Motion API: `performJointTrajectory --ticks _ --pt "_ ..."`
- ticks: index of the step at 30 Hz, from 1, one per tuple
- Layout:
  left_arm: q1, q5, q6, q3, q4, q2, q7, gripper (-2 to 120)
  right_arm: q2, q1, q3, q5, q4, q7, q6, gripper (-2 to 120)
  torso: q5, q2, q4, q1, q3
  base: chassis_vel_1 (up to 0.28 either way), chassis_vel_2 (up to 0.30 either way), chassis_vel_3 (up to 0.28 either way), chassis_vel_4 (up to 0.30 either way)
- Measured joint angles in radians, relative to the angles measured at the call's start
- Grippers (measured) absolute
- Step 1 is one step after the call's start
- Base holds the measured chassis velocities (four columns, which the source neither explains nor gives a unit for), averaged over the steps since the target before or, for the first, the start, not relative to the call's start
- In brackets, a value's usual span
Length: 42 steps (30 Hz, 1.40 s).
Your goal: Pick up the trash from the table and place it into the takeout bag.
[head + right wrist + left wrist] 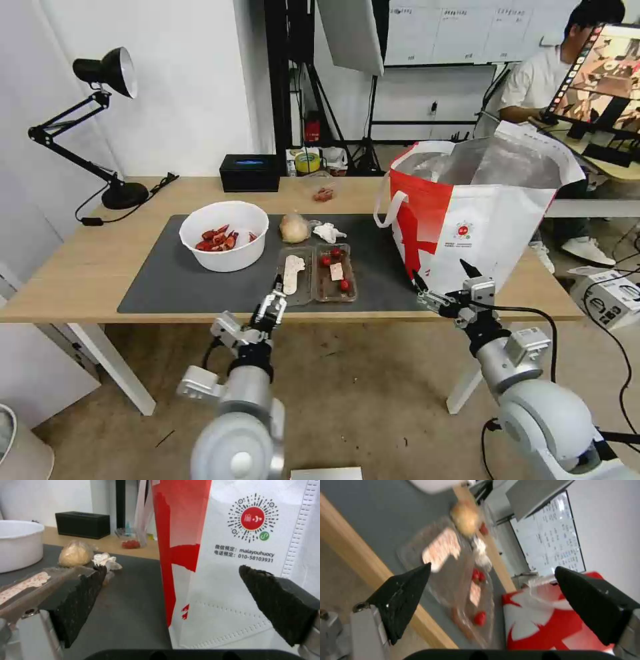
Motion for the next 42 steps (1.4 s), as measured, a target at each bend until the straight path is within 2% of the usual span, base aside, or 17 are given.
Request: performJointTrajectory --ticks 7,14,25,36,42 --pt "-0.01 0.007 0.0 0.046 0.04 -0.015 -0.001 100 0.018 -0.016 0.005 -0.018 -0.001 -0.001 0.017 100 -0.0001 0.0 0.0001 0.0 0.0 0.0 0.0 0.0 0.0" --pt "-0.042 0.012 0.002 0.047 0.078 -0.027 -0.021 100 0.021 -0.047 0.03 -0.023 0.004 -0.004 0.032 100 -0.0001 0.0 0.0 0.0 0.0 0.0 0.0 0.0 0.0" --pt "-0.067 -0.019 0.013 0.055 0.082 -0.015 -0.025 100 0.025 -0.058 0.036 -0.031 0.002 -0.007 0.039 100 -0.0002 0.0 0.0 0.0 0.0 0.0 0.0 0.0 0.0" --pt "-0.124 -0.08 0.058 0.027 0.08 0.04 -0.048 100 0.025 -0.028 0.023 -0.034 -0.019 -0.007 0.038 100 -0.0002 0.0 0.0 0.0 0.0 0.0 0.0 0.0 0.0" --pt "-0.172 -0.148 0.093 -0.014 0.095 0.123 -0.042 100 0.024 -0.021 0.019 -0.037 -0.031 -0.007 0.037 100 -0.0004 0.0 0.0001 0.0 0.0 0.0 0.0 0.0 0.0"
